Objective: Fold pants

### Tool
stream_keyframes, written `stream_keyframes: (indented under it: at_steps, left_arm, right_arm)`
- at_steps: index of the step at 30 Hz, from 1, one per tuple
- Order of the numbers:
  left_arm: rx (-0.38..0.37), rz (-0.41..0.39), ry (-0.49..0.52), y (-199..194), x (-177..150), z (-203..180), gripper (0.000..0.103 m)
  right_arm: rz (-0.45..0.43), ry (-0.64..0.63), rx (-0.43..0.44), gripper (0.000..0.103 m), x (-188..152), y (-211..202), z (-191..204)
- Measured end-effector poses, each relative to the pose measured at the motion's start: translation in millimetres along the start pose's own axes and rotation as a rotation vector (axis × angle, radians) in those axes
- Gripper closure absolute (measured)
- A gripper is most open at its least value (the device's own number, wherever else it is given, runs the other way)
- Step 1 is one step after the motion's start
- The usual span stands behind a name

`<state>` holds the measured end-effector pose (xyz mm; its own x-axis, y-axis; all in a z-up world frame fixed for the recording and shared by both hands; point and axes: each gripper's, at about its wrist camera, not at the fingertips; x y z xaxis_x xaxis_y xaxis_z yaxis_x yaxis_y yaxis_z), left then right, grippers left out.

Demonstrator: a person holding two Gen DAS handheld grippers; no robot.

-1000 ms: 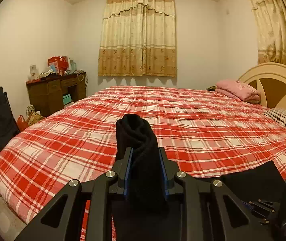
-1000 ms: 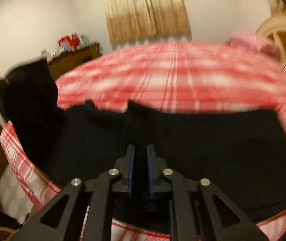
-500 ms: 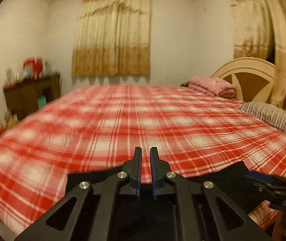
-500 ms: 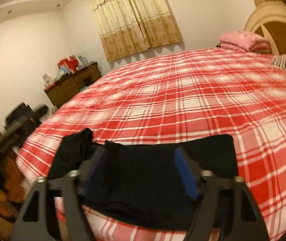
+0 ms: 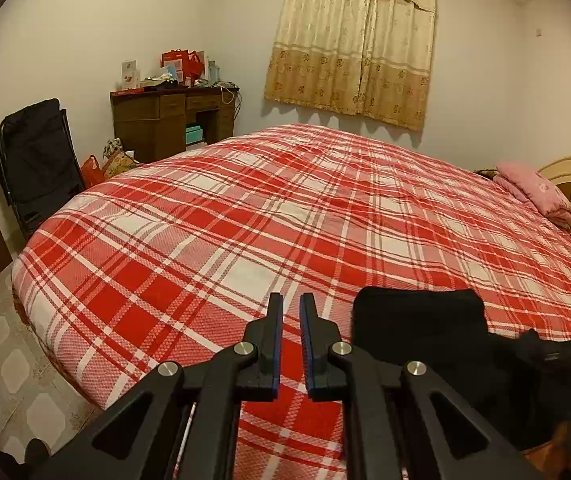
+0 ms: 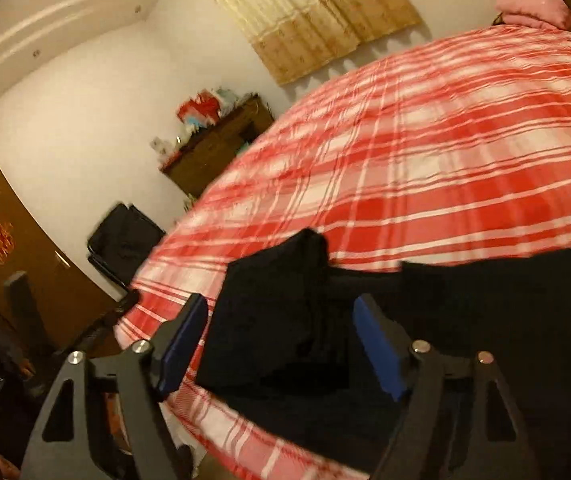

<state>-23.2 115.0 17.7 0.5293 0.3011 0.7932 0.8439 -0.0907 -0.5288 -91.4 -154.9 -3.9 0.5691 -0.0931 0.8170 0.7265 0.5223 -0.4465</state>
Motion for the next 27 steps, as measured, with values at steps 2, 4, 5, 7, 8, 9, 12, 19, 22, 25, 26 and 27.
stream_keyframes:
  at_steps: [2, 4, 5, 7, 8, 9, 12, 19, 22, 25, 26, 27]
  left_arm:
    - [-0.009, 0.008, 0.004, 3.7, -3.1, 0.8, 0.094]
    - [-0.011, 0.023, 0.015, 8.9, -6.9, 0.9, 0.094]
    - [-0.008, 0.035, 0.019, 12.6, -9.7, 1.5, 0.094]
    - [-0.006, 0.055, 0.015, 19.2, -11.9, 1.5, 0.094]
    - [-0.007, 0.062, 0.011, 20.5, -12.9, 1.6, 0.094]
    - [-0.007, 0.072, 0.005, 22.2, -13.6, 2.9, 0.094]
    - [-0.010, 0.076, -0.003, 20.2, -14.6, 5.1, 0.094]
    - [-0.019, 0.040, 0.024, 5.1, -11.1, -6.5, 0.094]
    - [-0.027, 0.028, 0.030, -0.2, -8.7, -13.3, 0.094]
    - [-0.043, 0.013, 0.051, -7.7, -6.9, -22.9, 0.094]
    - [-0.048, 0.007, 0.059, -10.6, -7.1, -25.2, 0.094]
    - [-0.056, 0.000, 0.068, -13.7, -7.3, -29.3, 0.094]
  right_arm:
    - [0.049, -0.028, -0.059, 0.024, -3.2, 23.6, 5.3]
    - [0.094, -0.052, -0.126, 0.024, -10.4, 40.8, 8.3]
    - [0.111, -0.059, -0.137, 0.024, -13.4, 48.1, 9.5]
    - [0.108, -0.085, -0.176, 0.035, -18.1, 50.3, 14.9]
    - [0.112, -0.104, -0.183, 0.051, -20.8, 48.6, 17.2]
    - [0.133, -0.117, -0.189, 0.054, -22.2, 51.2, 19.9]
    - [0.157, -0.162, -0.219, 0.069, -20.2, 54.0, 23.5]
    - [0.114, -0.197, -0.144, 0.087, -0.7, 30.2, 36.2]
    - [0.070, -0.221, -0.120, 0.087, 7.2, 7.5, 47.4]
    - [0.011, -0.218, -0.099, 0.087, 16.2, -26.8, 48.9]
    - [-0.007, -0.229, -0.114, 0.087, 18.4, -39.8, 47.2]
    - [-0.021, -0.233, -0.126, 0.087, 19.3, -52.3, 45.5]
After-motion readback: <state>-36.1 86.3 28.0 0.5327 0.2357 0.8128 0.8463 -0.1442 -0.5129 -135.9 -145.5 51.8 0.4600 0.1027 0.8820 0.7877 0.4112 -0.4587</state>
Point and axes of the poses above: each gripper's, at about its wrist camera, not at the fingertips, and y roughly the way its jaws point, z to its left, x to its top, and after that the axes turned 12 degrees about -y, right-handed
